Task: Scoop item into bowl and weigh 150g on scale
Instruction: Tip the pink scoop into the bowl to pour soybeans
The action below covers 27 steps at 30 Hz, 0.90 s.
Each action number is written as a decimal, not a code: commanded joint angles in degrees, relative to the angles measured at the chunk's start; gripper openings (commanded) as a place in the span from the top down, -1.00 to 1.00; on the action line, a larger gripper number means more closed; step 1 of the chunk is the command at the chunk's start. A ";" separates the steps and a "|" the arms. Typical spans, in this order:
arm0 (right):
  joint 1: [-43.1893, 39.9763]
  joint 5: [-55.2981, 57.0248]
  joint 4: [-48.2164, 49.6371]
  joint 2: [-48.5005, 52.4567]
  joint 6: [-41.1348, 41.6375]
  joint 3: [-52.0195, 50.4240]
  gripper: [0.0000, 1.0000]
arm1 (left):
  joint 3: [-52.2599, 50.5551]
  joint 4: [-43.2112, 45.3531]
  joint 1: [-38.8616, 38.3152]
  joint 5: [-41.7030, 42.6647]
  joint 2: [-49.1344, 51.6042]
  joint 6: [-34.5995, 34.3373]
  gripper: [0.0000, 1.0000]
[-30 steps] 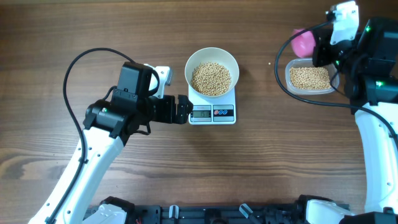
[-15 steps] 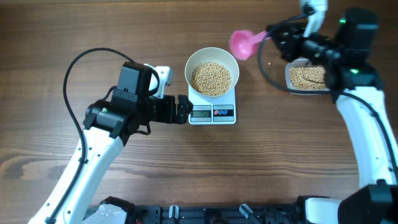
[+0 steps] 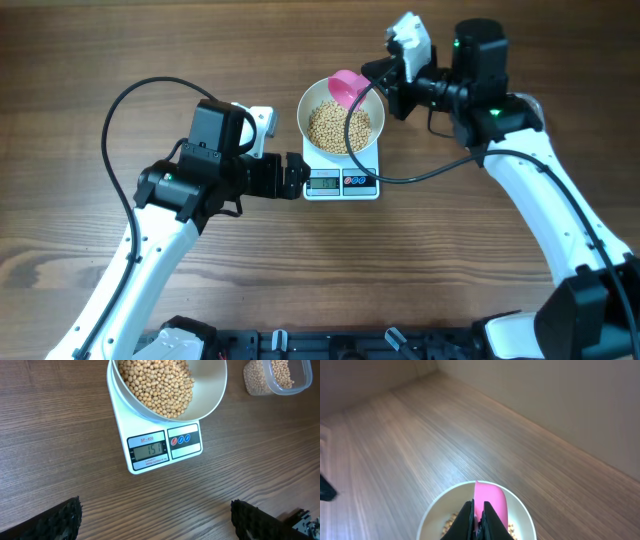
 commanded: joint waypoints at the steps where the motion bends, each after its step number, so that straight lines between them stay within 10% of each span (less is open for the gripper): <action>1: 0.83 2.71 0.13 2.43 -2.45 -0.04 0.92 | -0.39 0.15 -0.24 0.70 0.13 0.90 -1.00; 27: 1.16 2.69 -2.78 8.20 0.22 -0.07 0.91 | -0.39 0.15 -0.24 0.70 0.13 0.90 -1.00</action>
